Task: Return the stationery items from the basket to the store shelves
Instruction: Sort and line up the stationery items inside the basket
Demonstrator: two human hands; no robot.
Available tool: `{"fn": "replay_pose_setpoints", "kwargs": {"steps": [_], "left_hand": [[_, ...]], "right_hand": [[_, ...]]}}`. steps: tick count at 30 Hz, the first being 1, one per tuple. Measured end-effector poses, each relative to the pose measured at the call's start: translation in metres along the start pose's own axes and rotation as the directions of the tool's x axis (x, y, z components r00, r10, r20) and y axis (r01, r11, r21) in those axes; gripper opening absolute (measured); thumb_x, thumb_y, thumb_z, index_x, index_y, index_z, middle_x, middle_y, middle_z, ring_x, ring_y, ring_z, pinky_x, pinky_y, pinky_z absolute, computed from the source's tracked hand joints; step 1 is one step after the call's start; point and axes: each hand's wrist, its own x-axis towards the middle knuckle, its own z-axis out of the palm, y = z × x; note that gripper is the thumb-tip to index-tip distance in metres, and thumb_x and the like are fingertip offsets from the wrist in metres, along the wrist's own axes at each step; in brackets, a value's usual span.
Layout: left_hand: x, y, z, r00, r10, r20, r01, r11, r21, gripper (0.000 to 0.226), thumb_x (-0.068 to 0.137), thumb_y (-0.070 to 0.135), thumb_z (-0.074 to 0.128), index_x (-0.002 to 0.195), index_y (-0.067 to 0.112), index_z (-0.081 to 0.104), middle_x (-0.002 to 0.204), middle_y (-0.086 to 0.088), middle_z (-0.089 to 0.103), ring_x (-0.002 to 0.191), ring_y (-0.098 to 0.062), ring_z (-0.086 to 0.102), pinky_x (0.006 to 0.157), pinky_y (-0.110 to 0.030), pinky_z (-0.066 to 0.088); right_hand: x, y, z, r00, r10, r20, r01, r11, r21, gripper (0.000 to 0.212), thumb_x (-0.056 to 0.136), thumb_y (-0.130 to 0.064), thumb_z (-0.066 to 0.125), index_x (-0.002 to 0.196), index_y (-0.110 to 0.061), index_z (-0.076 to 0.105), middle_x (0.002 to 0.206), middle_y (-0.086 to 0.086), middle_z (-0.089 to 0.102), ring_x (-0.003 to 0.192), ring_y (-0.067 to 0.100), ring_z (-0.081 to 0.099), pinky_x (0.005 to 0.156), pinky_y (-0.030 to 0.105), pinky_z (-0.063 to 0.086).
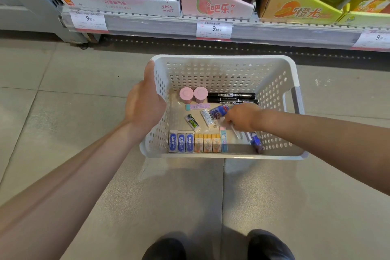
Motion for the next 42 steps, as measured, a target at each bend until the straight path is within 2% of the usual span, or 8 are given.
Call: {"fn": "replay_pose_setpoints", "kwargs": {"steps": [3,8,16,22,29,32,37,42], "left_hand": [[0.0,0.0,0.0,1.0,-0.002,0.003,0.002,1.0,-0.002,0.067,0.088,-0.001,0.044,0.145,0.014,0.014,0.087,-0.006,0.049,0.063,-0.018,0.047,0.043,-0.022,0.026],[0.001,-0.001,0.002,1.0,-0.001,-0.016,0.001,1.0,0.008,0.068,0.087,-0.001,0.044,0.146,0.015,0.015,0.086,-0.007,0.052,0.066,-0.023,0.053,0.046,-0.029,0.037],[0.001,-0.001,0.001,1.0,-0.005,-0.007,0.005,1.0,-0.011,0.068,0.087,-0.001,0.043,0.146,0.014,0.014,0.085,-0.008,0.049,0.068,-0.024,0.051,0.047,-0.028,0.031],[0.001,0.0,0.001,1.0,-0.003,-0.007,0.003,1.0,0.005,0.067,0.088,0.0,0.043,0.146,0.014,0.014,0.091,-0.007,0.048,0.073,-0.024,0.051,0.052,-0.03,0.033],[0.002,0.0,0.002,1.0,-0.015,-0.017,0.015,1.0,0.014,0.068,0.087,0.0,0.044,0.147,0.014,0.014,0.09,-0.008,0.049,0.072,-0.024,0.051,0.051,-0.03,0.034],[0.001,0.0,0.002,1.0,-0.011,-0.014,0.011,1.0,0.007,0.068,0.087,-0.001,0.043,0.147,0.014,0.014,0.089,-0.008,0.048,0.071,-0.023,0.05,0.047,-0.027,0.03],[0.001,-0.001,0.002,1.0,0.001,-0.02,-0.001,1.0,0.01,0.067,0.087,-0.001,0.043,0.146,0.014,0.015,0.088,-0.007,0.05,0.069,-0.024,0.052,0.048,-0.028,0.034],[0.002,-0.002,0.002,1.0,0.003,-0.016,-0.003,1.0,0.003,0.068,0.086,-0.001,0.044,0.146,0.015,0.015,0.084,-0.009,0.052,0.065,-0.024,0.052,0.047,-0.028,0.035]], "right_hand": [[-0.001,0.006,-0.005,0.997,0.07,-0.023,-0.07,0.997,0.015,0.028,0.092,-0.01,0.046,0.111,-0.018,0.064,0.107,0.0,0.064,0.095,0.019,0.062,0.066,0.025,0.049],[-0.006,0.013,-0.013,0.983,0.153,-0.103,-0.126,0.965,0.231,0.024,0.094,-0.013,0.042,0.108,-0.012,0.062,0.11,0.007,0.064,0.097,0.024,0.061,0.078,0.031,0.051],[-0.01,0.011,-0.014,0.992,0.027,0.122,-0.086,0.855,0.511,0.025,0.09,-0.002,0.05,0.114,-0.006,0.051,0.115,0.01,0.057,0.101,0.023,0.054,0.089,0.034,0.046],[-0.012,0.01,-0.009,0.991,0.124,0.045,-0.127,0.793,0.596,0.033,0.077,-0.014,0.075,0.102,-0.014,0.053,0.085,-0.005,0.051,0.084,0.016,0.051,0.057,0.015,0.039],[-0.007,0.007,-0.007,0.989,0.083,0.121,-0.132,0.864,0.487,0.023,0.093,-0.003,0.05,0.114,-0.006,0.058,0.116,0.009,0.062,0.094,0.018,0.063,0.075,0.023,0.05],[-0.006,0.002,-0.003,0.992,0.084,0.096,-0.119,0.882,0.455,0.022,0.093,-0.002,0.049,0.113,-0.007,0.056,0.115,0.009,0.06,0.088,0.017,0.059,0.061,0.016,0.044],[-0.005,-0.009,0.003,0.992,0.127,0.022,-0.127,0.933,0.337,0.02,0.093,-0.01,0.052,0.11,-0.004,0.06,0.112,0.011,0.062,0.102,0.023,0.061,0.084,0.029,0.048],[-0.003,-0.014,0.012,0.988,0.139,-0.072,-0.12,0.966,0.227,0.023,0.091,-0.001,0.05,0.109,-0.006,0.063,0.109,0.011,0.065,0.101,0.024,0.06,0.083,0.031,0.049]]}}
